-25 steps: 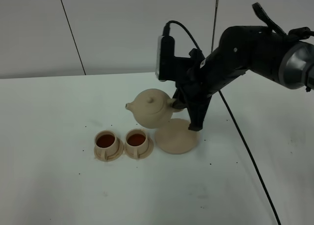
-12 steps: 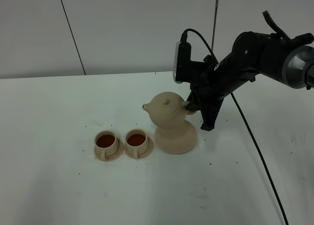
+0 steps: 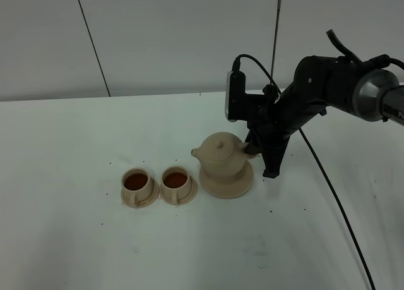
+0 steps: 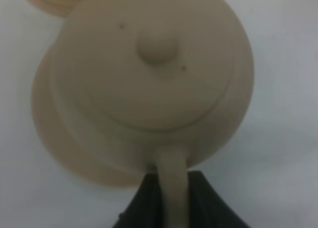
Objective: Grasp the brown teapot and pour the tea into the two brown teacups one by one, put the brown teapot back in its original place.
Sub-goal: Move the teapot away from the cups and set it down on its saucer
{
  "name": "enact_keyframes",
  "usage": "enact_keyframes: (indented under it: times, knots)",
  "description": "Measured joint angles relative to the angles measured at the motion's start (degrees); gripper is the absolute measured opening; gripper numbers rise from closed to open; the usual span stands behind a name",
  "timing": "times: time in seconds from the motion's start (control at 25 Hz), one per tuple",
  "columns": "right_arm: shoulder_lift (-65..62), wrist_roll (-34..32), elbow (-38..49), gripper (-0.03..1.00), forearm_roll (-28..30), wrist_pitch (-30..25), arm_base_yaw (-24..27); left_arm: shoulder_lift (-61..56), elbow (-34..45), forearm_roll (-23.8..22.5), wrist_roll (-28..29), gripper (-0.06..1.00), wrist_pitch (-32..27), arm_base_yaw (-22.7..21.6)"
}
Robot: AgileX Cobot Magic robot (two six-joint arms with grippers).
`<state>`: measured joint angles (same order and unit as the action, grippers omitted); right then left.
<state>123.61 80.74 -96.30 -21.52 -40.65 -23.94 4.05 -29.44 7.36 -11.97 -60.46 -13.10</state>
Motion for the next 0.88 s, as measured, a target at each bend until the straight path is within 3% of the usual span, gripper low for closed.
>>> enact_keyframes:
  times: [0.88]
  knots:
    - [0.0,0.22,1.66,0.09,2.18,-0.31,0.06,0.0,0.0,0.0,0.0,0.33,0.0,0.0]
